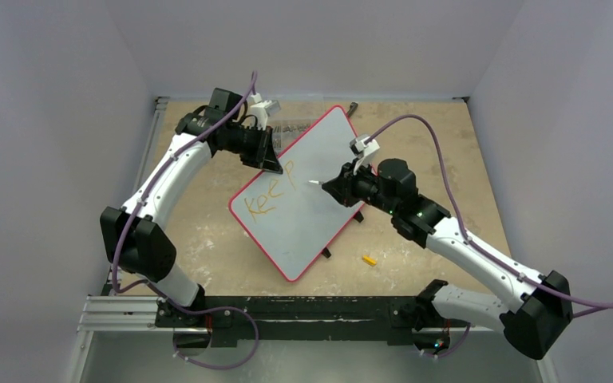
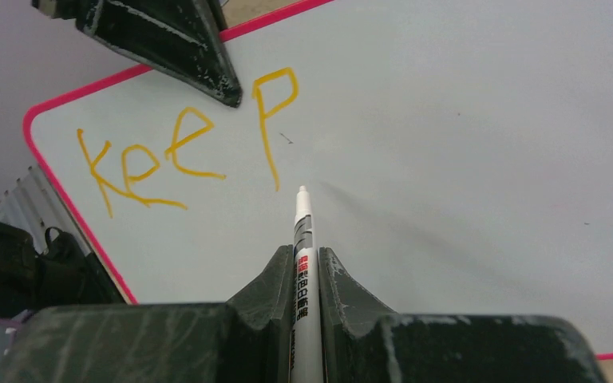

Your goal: Write a sentence on the whiteboard

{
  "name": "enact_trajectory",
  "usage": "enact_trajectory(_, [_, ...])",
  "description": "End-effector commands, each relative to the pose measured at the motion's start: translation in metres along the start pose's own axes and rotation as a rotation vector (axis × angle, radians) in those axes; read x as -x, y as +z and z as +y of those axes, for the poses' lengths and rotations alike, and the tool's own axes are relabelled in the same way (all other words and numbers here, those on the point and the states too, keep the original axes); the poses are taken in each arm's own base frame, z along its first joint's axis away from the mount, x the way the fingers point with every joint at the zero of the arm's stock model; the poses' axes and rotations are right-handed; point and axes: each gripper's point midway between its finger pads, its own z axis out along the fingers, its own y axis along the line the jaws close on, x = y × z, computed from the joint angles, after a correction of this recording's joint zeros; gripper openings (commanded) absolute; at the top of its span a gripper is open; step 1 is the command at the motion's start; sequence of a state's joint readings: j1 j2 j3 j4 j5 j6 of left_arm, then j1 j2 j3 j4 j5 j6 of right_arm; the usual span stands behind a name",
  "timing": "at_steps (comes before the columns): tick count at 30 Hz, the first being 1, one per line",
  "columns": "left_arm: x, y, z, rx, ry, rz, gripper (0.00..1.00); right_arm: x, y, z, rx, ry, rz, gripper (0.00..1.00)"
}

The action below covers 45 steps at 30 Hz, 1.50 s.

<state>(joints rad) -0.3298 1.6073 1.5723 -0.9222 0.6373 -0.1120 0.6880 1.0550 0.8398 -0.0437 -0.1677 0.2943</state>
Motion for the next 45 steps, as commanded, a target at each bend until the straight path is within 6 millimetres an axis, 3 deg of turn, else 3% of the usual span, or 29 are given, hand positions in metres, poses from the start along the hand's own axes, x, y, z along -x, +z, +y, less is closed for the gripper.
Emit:
enact_trajectory(1, [0.002,-0.009,0.027,0.175,0.062,-0.030,0.00,0.040,0.013,-0.011,-0.082,0.015,-0.142,0.00])
enact_trajectory(7, [0.003,-0.010,0.027,0.180,0.068,-0.036,0.00,0.059,0.032,-0.013,-0.101,0.009,-0.160,0.00])
enact_trajectory(17, [0.003,-0.010,0.026,0.176,0.067,-0.035,0.00,0.081,0.044,-0.011,-0.100,-0.004,-0.196,0.00])
enact_trajectory(28, [0.003,-0.010,0.026,0.175,0.067,-0.036,0.00,0.048,0.049,-0.025,-0.130,0.004,-0.128,0.00])
enact_trajectory(37, [0.003,-0.010,0.027,0.177,0.065,-0.035,0.00,0.008,0.036,-0.031,-0.135,0.027,-0.057,0.00])
enact_trajectory(41, [0.004,-0.010,0.026,0.175,0.067,-0.037,0.00,0.006,0.033,-0.029,-0.125,0.033,-0.054,0.00])
enact_trajectory(45, [0.003,-0.010,0.026,0.172,0.066,-0.033,0.00,0.017,0.036,-0.026,-0.122,0.034,-0.071,0.00])
